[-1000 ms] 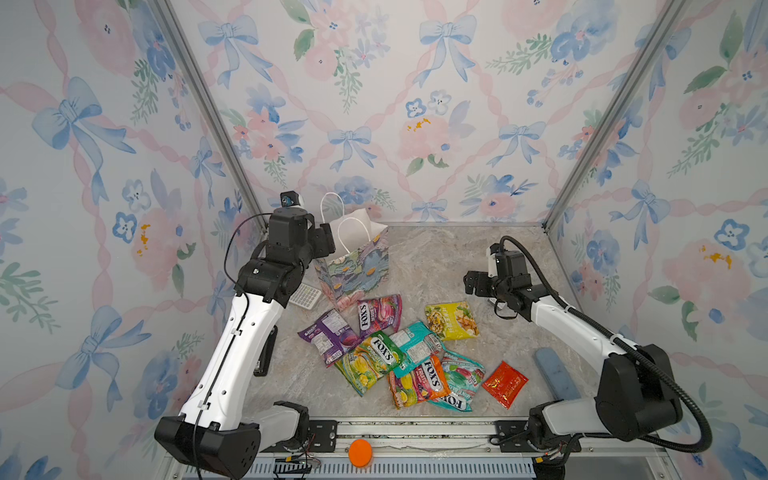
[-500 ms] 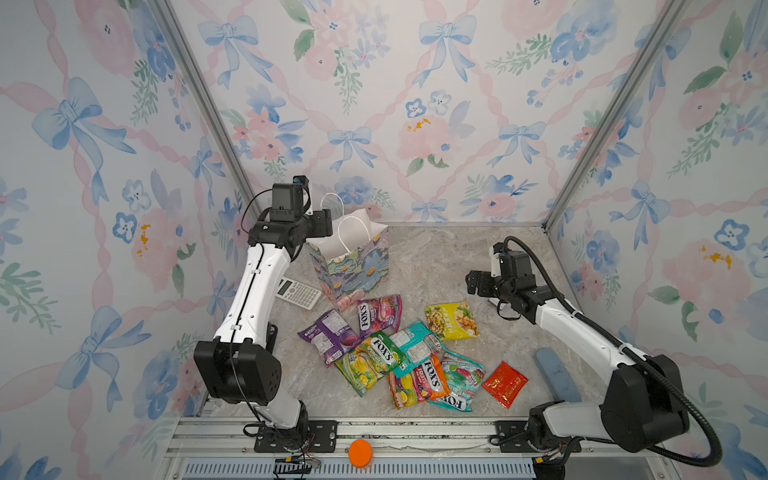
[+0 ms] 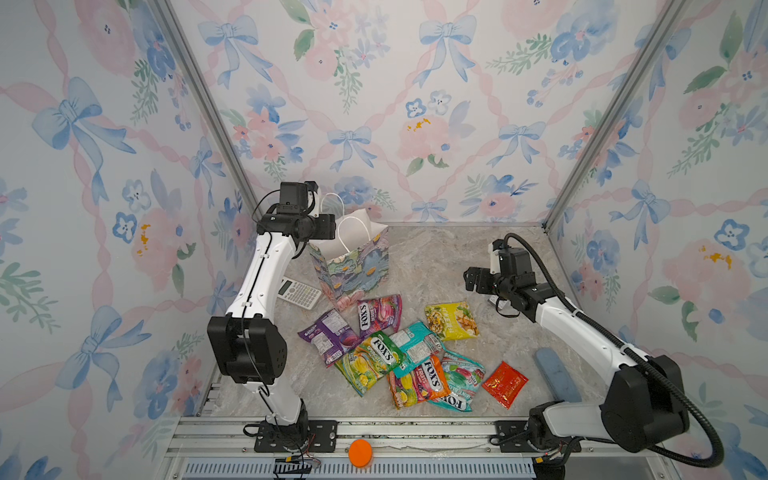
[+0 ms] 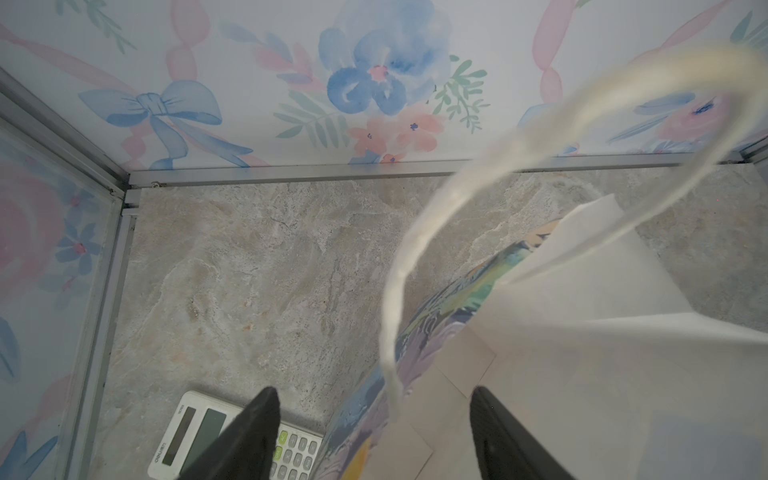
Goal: Place the snacks into the paper bag
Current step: 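Pull the bag nearer with the left gripper and hold its mouth open, then lower the right gripper onto the teal Fox's candy bag and grasp it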
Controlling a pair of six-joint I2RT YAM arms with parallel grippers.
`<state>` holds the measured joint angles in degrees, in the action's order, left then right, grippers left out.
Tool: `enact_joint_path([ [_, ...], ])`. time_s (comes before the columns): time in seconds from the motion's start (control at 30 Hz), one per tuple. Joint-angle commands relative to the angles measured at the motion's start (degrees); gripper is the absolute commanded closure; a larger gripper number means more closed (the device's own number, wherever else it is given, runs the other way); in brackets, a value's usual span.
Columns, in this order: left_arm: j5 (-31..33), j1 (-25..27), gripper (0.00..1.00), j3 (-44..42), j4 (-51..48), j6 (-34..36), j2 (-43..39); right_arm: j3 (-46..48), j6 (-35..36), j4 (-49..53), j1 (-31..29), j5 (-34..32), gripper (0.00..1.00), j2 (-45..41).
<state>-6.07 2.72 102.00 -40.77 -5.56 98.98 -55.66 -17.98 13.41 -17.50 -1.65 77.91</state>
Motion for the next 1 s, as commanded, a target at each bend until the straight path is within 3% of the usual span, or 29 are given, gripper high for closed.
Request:
enact_joint_path([
  [0.0, -0.78, -0.96, 0.3, 0.35, -1.05, 0.9, 0.29, -1.28, -1.0, 1.24, -1.09, 0.8, 0.03, 0.47],
  [0.23, -4.37, -1.24, 0.5, -1.51, -1.05, 0.42, 1.1, -0.64, -2.3, 1.29, -3.51, 2.11, 0.03, 0.63],
  [0.6, -6.18, -1.23, 0.96, -3.25, -0.97, -1.25, -0.28, 1.64, -6.58, 7.62, -11.14, 6.88, 0.02, -2.13],
  [0.97, -8.02, -1.16, 1.0, -4.87, -0.75, -1.93, -1.94, 14.64, -20.95, 16.23, -20.14, 5.4, 0.07, -16.79],
])
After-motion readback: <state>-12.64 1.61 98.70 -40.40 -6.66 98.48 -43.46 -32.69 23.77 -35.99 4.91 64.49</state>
